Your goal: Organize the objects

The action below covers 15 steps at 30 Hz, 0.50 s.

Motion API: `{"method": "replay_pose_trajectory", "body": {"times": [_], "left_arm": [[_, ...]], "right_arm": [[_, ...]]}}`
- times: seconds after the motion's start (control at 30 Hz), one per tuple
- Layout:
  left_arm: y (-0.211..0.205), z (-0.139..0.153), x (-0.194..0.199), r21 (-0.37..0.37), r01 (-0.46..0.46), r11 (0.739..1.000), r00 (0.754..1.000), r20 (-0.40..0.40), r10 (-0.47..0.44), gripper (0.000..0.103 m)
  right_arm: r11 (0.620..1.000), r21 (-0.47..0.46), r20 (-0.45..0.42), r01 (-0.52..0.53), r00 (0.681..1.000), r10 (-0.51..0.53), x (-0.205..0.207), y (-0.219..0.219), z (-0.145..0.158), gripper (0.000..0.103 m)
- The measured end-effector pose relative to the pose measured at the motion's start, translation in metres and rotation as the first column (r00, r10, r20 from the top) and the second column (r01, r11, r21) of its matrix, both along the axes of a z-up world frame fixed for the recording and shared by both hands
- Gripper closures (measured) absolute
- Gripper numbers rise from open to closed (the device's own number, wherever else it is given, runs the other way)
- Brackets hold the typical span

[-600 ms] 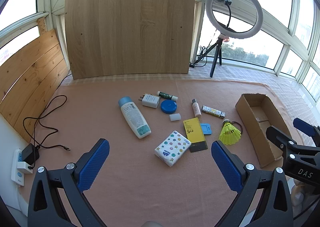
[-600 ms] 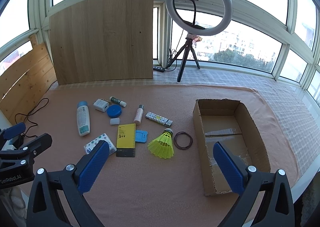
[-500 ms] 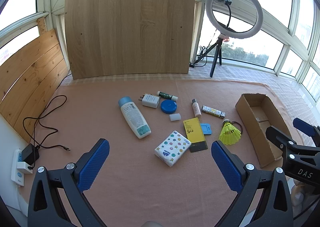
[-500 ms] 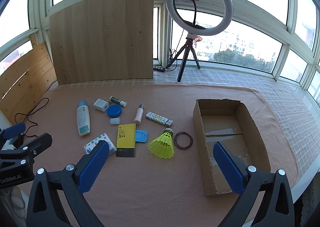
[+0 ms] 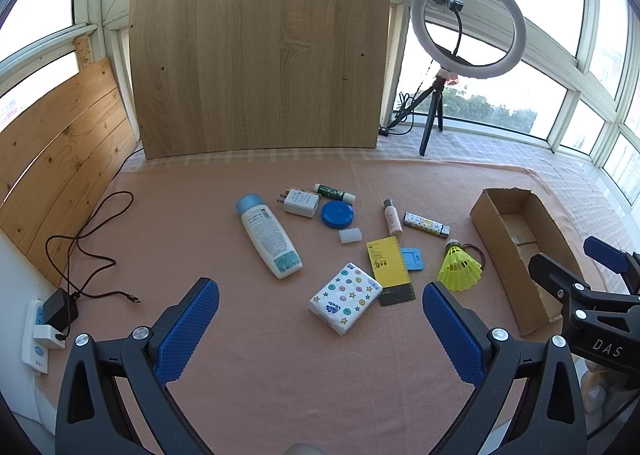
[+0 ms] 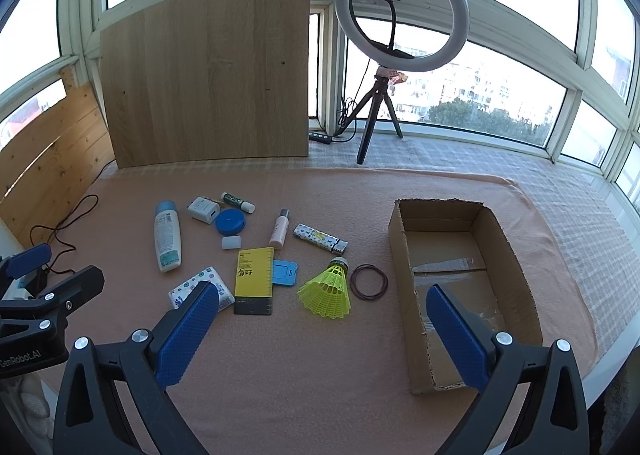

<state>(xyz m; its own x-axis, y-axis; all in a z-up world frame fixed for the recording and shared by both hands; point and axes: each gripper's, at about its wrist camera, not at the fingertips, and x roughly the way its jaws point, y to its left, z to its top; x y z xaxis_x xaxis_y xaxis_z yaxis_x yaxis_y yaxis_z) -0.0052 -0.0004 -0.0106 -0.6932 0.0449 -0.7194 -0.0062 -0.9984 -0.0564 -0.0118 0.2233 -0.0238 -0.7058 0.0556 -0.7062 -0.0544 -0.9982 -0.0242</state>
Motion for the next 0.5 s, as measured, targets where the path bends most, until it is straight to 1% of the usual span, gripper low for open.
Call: {"method": "replay_pose_trajectory", "body": {"times": [0.5], "left_arm": [[-0.001,0.0008,-0.0017,0.002,0.006,1.0,1.0,0.002,-0.006,0.0]], "right_arm": [[1.0,-0.002,0.006,0.005,1.0,-0.005,0.0002,0.0002,0.0,0.001]]}}
